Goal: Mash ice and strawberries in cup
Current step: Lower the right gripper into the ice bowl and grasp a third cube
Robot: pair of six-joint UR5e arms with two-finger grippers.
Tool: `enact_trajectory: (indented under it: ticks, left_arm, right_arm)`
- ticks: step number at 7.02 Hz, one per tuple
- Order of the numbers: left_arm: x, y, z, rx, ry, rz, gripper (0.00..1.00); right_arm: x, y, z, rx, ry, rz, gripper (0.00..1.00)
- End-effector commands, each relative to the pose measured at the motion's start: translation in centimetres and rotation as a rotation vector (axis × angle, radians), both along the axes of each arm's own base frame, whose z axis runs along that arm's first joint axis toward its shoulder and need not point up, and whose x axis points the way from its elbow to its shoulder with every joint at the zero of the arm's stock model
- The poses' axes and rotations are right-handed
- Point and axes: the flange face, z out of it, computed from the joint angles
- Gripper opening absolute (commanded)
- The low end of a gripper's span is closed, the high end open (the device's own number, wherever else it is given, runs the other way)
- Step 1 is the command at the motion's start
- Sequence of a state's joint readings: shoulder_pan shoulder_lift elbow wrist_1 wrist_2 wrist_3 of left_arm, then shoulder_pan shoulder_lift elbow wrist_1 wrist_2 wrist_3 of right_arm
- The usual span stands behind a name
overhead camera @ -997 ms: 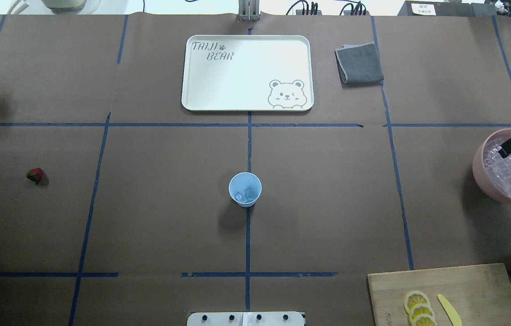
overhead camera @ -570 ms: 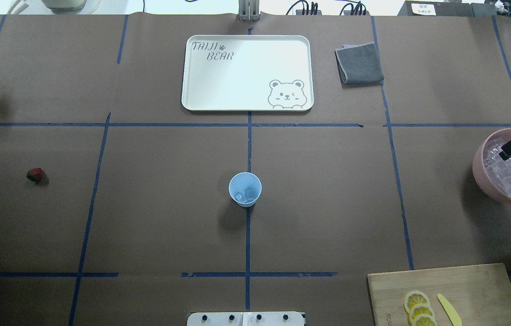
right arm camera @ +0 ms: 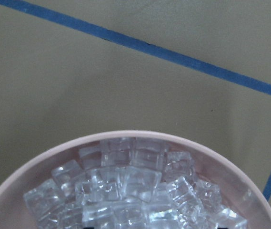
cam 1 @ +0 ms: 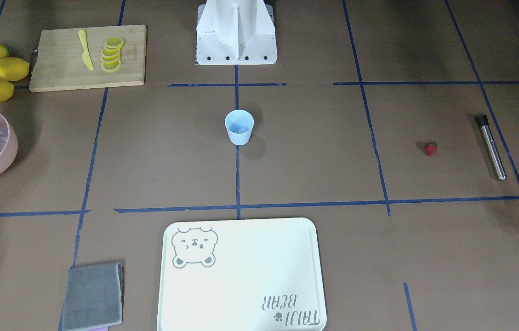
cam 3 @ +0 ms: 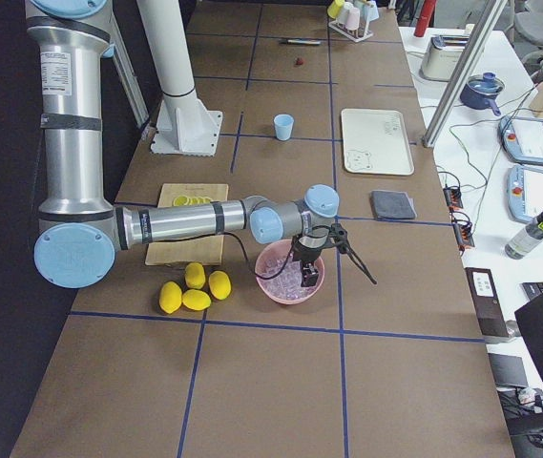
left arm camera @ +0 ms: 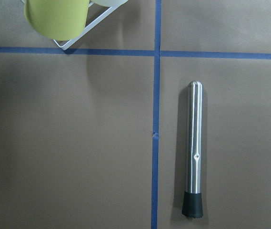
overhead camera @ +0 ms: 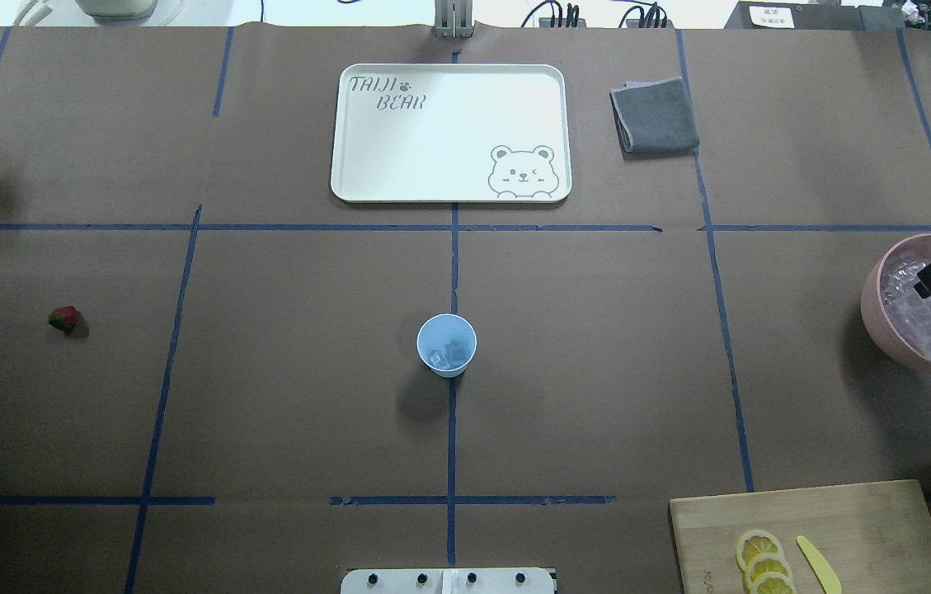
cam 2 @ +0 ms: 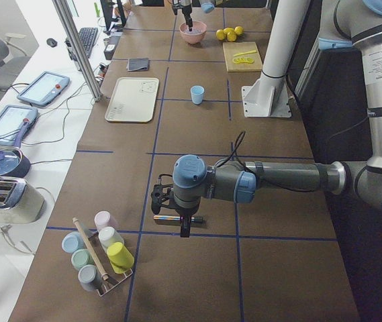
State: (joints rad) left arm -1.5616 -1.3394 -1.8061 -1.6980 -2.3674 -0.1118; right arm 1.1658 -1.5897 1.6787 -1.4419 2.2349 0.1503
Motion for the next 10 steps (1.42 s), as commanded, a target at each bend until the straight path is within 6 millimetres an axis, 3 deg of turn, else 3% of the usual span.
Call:
enact_trajectory:
  ticks: [1,3,5,6,7,8,10]
  left_arm:
    - [0.0,0.0,0.0,0.002,0.001,0.000,1.00]
    - [0.0,0.0,0.0,0.002,0.001,0.000,1.00]
    - [0.0,0.0,-0.1,0.004,0.001,0.000,1.00]
    - [0.0,0.0,-0.1,0.004,0.001,0.000,1.00]
    - [0.0,0.0,-0.1,0.004,0.001,0.000,1.00]
    - [0.0,0.0,-0.1,0.004,0.001,0.000,1.00]
    - [0.0,0.0,-0.1,0.004,0.001,0.000,1.00]
  right_arm:
    - [0.1,0.1,0.2,-0.008,0.003,0.002,0.68]
    - [0.1,0.1,0.3,-0.009,0.003,0.002,0.47]
    - [0.0,0.1,0.2,-0.006,-0.001,0.001,0.14]
    - [0.0,0.2,0.0,-0.002,-0.005,-0.004,0.02]
    - [0.1,0.3,-0.7,0.009,-0.015,-0.003,0.00]
    - [0.1,0.7,-6.2,0.059,-0.074,0.001,0.00]
    - [-0.9,-0.4,-17.9,-0.027,-0.157,0.192,0.00]
